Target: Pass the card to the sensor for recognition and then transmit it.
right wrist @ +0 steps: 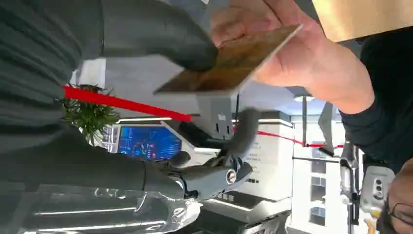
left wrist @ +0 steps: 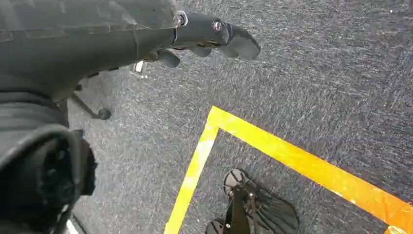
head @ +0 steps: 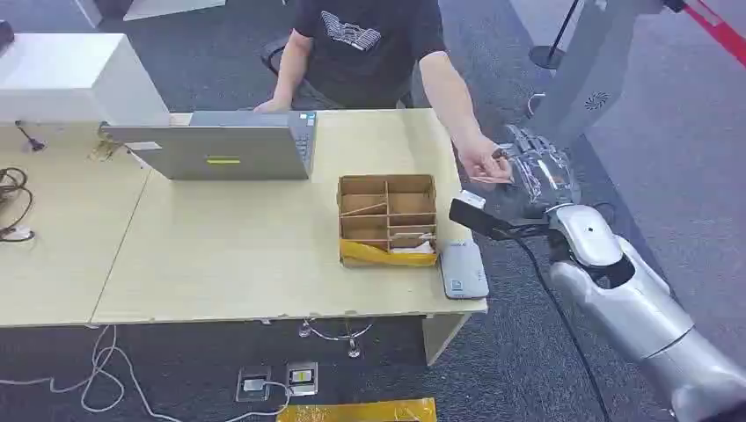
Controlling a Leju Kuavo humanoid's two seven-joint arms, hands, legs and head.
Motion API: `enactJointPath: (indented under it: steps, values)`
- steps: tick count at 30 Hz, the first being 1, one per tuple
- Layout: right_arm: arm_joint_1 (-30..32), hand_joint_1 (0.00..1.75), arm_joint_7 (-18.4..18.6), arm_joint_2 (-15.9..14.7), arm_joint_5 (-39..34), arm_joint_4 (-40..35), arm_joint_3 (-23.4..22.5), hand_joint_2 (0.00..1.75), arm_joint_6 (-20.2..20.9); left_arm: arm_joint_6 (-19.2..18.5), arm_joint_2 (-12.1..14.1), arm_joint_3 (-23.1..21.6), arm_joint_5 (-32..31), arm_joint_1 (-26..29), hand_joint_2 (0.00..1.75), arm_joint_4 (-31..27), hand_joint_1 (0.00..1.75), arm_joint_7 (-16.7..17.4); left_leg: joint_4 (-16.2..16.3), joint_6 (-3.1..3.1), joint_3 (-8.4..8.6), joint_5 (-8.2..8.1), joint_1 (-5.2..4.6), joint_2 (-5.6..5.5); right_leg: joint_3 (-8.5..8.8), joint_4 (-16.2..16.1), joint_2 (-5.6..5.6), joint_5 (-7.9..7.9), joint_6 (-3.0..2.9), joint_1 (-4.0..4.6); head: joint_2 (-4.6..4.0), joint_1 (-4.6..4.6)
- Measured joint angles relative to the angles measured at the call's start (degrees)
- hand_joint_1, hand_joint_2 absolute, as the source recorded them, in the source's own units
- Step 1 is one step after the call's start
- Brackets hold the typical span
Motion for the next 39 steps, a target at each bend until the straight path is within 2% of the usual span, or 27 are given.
enactJointPath:
  steps: [10, 17, 22, 29, 39]
  values:
    - [0.74, 1.75, 0.11, 0.04, -0.66, -1.42, -0.87, 1.75, 0.48, -0.07, 0.24, -0.04, 0.5, 0.03, 0.0, 0.0, 0.0, 0.02, 0.0, 0.0, 0.01, 0.0, 0.0, 0.07, 0.0, 0.01, 0.1, 0.0, 0.0, 0.0, 0.0, 0.02]
    - [0.95, 1.75, -2.38, 1.01, -2.65, -0.78, -0.59, 1.75, -0.64, 0.13, 0.37, -0.04, 0.92, 0.01, 0.0, 0.0, 0.0, -0.2, 0.0, 0.0, 0.0, 0.0, 0.01, 0.07, 0.0, 0.01, 0.09, 0.0, 0.0, 0.01, 0.0, 0.0]
    - [1.55, 1.75, -4.85, 2.36, -5.77, 2.25, 0.52, 1.75, -3.43, 0.44, 0.72, -0.04, 1.35, -0.03, 0.0, 0.0, 0.0, -0.7, 0.0, 0.0, 0.0, 0.0, 0.02, 0.07, 0.0, 0.01, 0.1, 0.0, 0.0, 0.02, 0.0, 0.0]
    - [3.12, 1.75, -8.2, 5.11, -10.2, 8.74, 1.73, 1.75, -6.99, 0.46, 0.76, -0.04, 1.44, -0.02, 0.0, 0.0, 0.0, 0.55, 0.0, 0.0, -0.02, 0.0, 0.02, 0.06, 0.0, 0.01, 0.09, 0.0, 0.0, 0.02, 0.0, 0.02]
    - [3.73, 1.75, -10.84, 7.32, -16.53, 14.93, 3.91, 1.75, -9.27, 0.68, 0.79, -0.04, 2.08, -0.01, 0.0, 0.0, 0.0, 0.66, 0.0, 0.0, -0.01, 0.0, 0.02, 0.07, -0.01, 0.01, 0.1, 0.0, 0.0, 0.02, 0.0, 0.0]
